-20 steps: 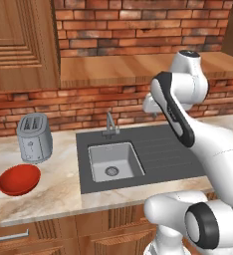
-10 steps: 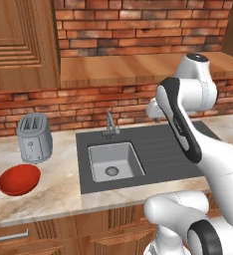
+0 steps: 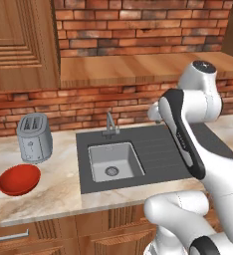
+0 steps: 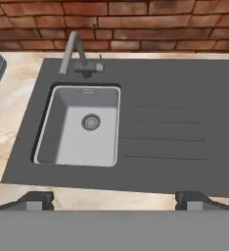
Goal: Rinse each bowl for a few seconds and place them down in the sink or on the counter.
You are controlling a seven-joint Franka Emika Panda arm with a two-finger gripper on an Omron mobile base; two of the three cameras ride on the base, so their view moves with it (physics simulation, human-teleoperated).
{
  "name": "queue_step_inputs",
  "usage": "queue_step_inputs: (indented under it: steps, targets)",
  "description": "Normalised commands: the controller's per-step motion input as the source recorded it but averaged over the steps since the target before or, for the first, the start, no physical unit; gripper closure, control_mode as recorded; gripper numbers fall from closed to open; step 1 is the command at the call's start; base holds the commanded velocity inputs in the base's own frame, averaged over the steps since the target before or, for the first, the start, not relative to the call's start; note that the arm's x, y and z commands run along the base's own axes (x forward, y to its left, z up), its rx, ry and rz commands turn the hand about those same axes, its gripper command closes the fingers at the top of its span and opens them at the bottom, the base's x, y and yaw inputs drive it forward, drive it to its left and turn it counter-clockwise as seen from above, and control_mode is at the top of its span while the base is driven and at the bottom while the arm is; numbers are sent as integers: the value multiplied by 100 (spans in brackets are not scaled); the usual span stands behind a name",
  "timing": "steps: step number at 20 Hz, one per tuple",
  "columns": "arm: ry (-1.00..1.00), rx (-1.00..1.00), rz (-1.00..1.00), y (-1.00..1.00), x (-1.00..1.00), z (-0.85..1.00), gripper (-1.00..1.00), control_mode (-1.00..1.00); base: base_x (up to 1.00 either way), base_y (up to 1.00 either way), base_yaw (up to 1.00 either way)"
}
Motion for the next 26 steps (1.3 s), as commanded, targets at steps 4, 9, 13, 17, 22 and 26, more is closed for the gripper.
queue_step_inputs:
  steps: [4,9,13,17,22,26]
  targets:
    - [-19,0,2,0,-2,-16,-100,-100,0,0,0]
    - [-15,0,2,0,0,-14,-100,-100,0,0,0]
    - [-14,0,2,0,0,-8,-100,-100,0,0,0]
    - [-12,0,4,0,0,-11,-100,-100,0,0,0]
    - [-13,0,4,0,0,-14,-100,-100,0,0,0]
    - [-13,0,4,0,2,-13,-100,-100,0,0,0]
